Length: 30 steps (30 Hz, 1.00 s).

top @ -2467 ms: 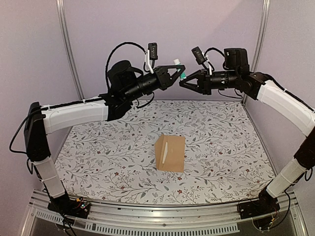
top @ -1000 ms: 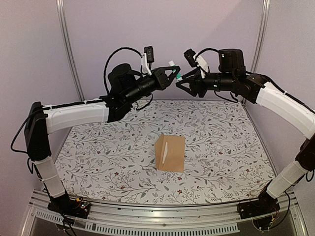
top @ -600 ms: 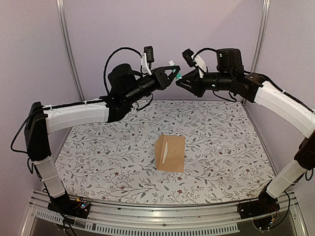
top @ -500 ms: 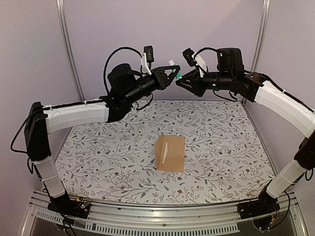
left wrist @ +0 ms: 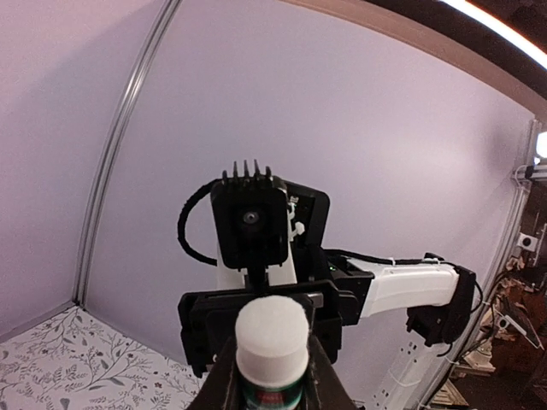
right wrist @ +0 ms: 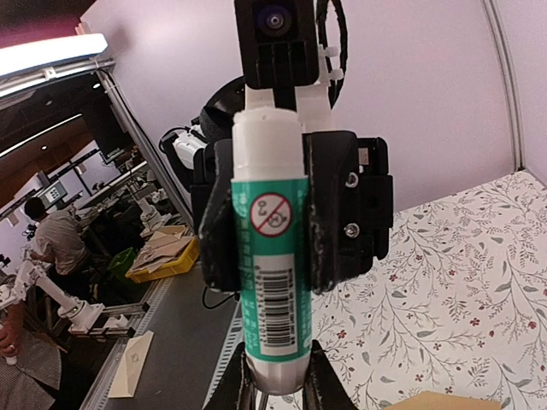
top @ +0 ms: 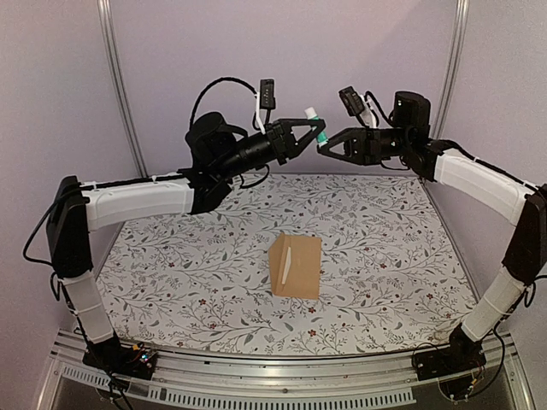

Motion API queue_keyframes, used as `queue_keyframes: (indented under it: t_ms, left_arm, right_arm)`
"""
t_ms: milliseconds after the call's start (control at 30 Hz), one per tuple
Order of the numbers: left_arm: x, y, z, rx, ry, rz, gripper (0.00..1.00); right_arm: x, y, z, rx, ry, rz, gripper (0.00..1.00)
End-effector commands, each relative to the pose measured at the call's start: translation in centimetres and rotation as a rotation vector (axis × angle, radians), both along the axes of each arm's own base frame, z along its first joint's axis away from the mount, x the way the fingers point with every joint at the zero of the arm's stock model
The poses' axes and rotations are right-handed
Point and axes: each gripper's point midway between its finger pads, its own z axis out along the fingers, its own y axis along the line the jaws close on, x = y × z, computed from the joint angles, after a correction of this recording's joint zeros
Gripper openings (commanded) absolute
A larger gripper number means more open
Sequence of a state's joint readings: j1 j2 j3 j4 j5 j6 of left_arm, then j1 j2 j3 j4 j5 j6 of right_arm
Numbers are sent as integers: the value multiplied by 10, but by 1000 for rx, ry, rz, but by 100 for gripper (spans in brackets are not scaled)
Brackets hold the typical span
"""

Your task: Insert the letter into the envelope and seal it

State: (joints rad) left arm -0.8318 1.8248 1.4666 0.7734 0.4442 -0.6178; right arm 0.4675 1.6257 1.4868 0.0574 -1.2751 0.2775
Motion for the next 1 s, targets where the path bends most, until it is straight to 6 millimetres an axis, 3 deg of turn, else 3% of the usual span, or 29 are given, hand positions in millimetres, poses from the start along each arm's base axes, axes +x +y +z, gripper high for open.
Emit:
queue_keyframes:
  t_ms: [0,100,133,200,267,400,467,700,967]
  left_arm:
    - [5,1,-7,29,-51,-60,0]
    - [11,4,-2,22,-39,-27,0]
    - [14,5,0,21,-28,-5,0]
    - [25,8,1,25,6,62,0]
    - [36,15,1,30,44,143,0]
    - [48,32,3,0,102,265,0]
    - [49,38,4,-18,118,296,0]
    - [47,43,10,-61,142,318,0]
    - [41,37,10,-70,150,290,0]
  right_arm:
    - [-16,-21,14,18,96,141,9]
    - [-10,-23,11,19,110,96,25]
    - [-7,-24,11,20,109,66,36]
    - [7,-26,3,-9,155,-46,47]
    - [24,-28,-4,-55,96,-210,54]
    - [63,-43,-13,-221,-164,-602,58]
    - [71,-46,-12,-283,-277,-694,59]
    - [56,-9,2,-313,-478,-671,63]
    - [58,19,12,-277,-503,-666,61]
